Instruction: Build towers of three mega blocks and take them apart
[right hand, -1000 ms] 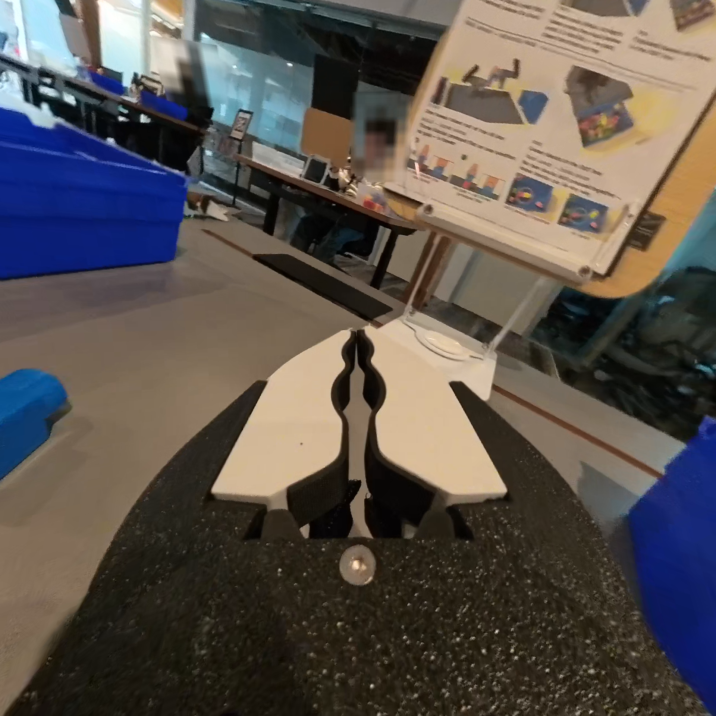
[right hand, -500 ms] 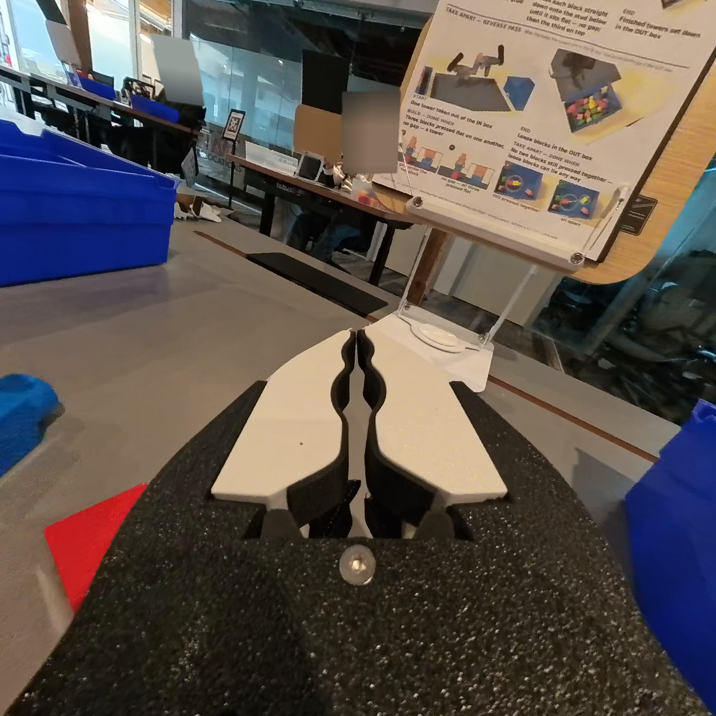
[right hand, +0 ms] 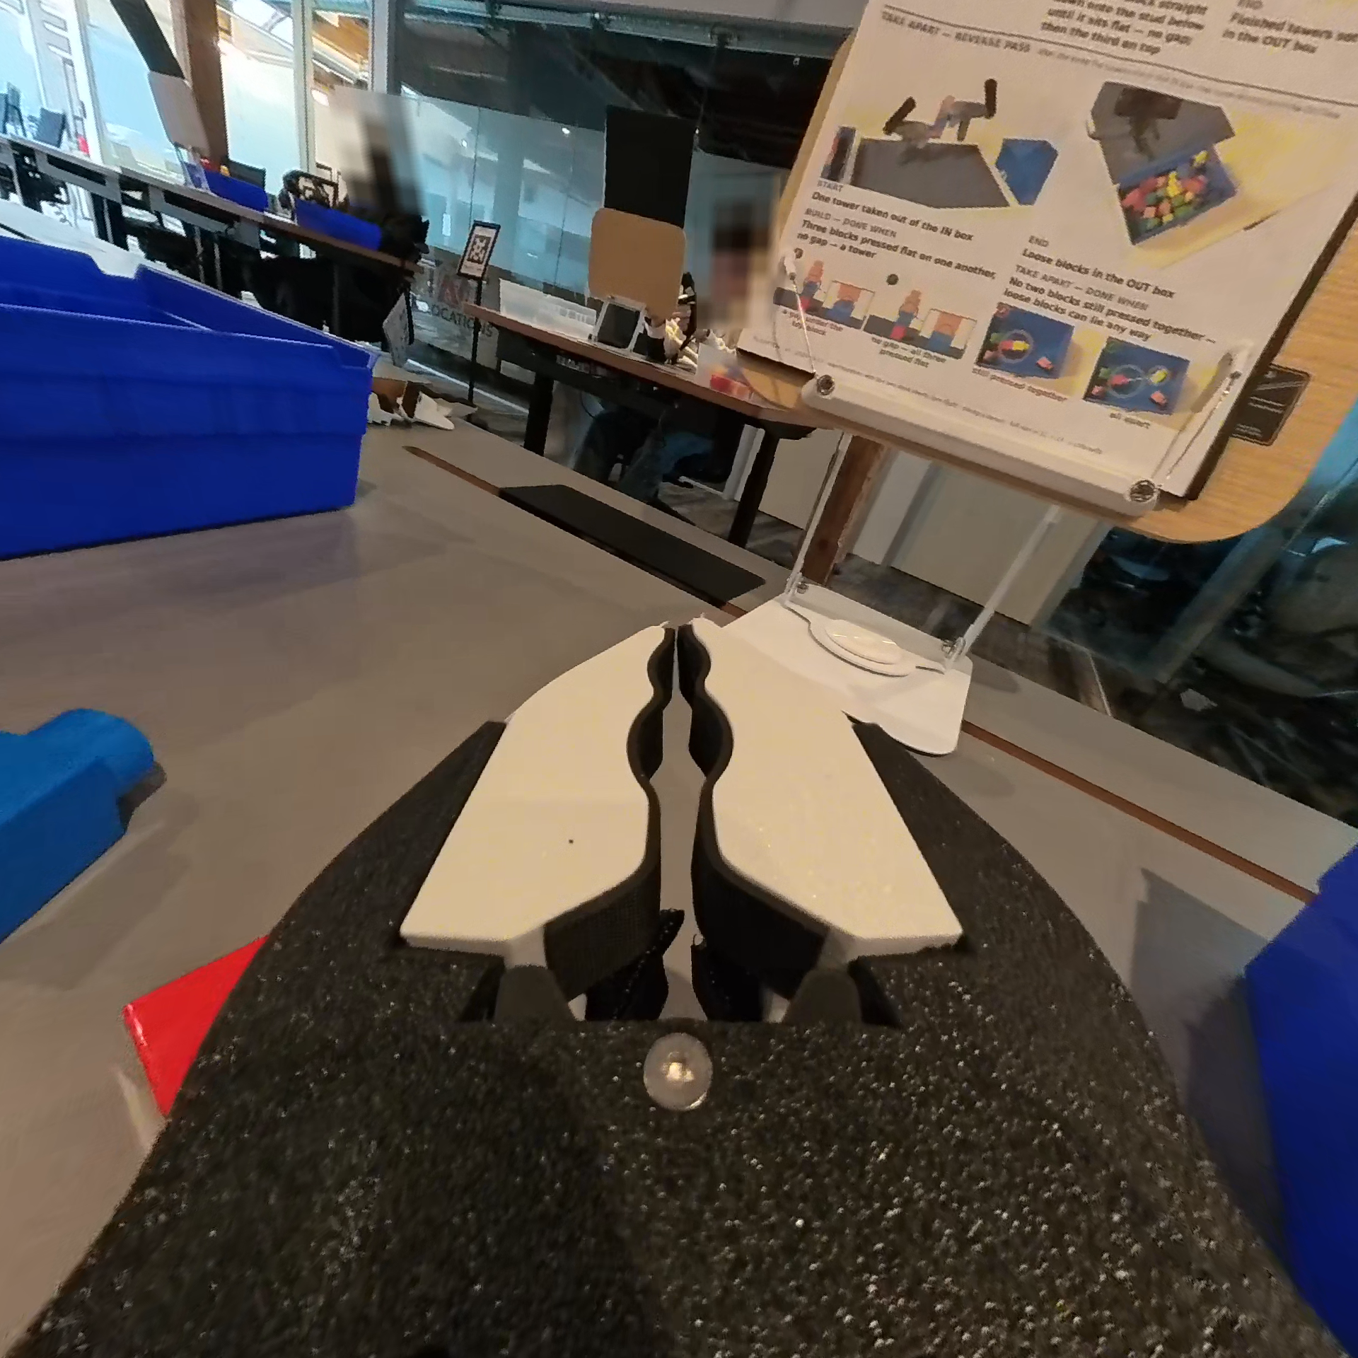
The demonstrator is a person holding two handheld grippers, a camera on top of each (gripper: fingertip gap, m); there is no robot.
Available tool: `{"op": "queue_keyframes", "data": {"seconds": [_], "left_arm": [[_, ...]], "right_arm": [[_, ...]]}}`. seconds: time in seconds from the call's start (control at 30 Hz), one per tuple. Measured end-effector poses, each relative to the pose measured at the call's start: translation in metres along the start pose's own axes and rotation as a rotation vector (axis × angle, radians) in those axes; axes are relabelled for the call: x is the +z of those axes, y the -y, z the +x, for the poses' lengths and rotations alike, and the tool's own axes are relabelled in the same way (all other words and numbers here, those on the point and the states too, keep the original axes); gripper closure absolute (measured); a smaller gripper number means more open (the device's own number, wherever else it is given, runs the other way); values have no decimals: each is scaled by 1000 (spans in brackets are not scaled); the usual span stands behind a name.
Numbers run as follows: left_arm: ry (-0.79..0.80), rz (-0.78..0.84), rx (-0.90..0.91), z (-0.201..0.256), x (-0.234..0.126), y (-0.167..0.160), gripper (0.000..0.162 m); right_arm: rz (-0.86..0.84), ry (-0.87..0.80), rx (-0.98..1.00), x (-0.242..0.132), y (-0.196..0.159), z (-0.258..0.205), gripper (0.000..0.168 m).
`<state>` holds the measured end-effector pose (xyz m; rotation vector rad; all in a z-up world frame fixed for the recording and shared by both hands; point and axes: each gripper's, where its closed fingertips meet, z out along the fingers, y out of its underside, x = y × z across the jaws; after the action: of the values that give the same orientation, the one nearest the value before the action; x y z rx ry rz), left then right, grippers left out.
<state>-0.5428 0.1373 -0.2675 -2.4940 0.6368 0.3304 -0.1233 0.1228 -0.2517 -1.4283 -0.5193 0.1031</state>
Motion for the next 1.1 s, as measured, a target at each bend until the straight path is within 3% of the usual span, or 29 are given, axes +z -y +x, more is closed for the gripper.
{"op": "queue_keyframes", "data": {"seconds": [0.03,0.23,0.43,0.53,0.67,0.8,1.1], "left_arm": [[1,-57,44,-4,11,-4,125],[10,-376,269,-13,55,-24,111],[43,-605,350,-14,62,-44,108],[-13,-558,327,-2,65,-38,95],[-262,-362,161,34,57,-6,102],[-102,-344,192,0,51,2,103],[-67,-491,227,-9,62,-26,102]], "right_arm": [[0,3,-3,0,0,-1,167],[1,19,-15,1,0,-4,167],[3,28,-22,2,0,-6,167],[3,31,-23,3,0,-7,167],[3,36,-29,3,0,-8,167],[3,39,-33,3,0,-9,167],[0,52,-39,4,0,-12,167]]}}
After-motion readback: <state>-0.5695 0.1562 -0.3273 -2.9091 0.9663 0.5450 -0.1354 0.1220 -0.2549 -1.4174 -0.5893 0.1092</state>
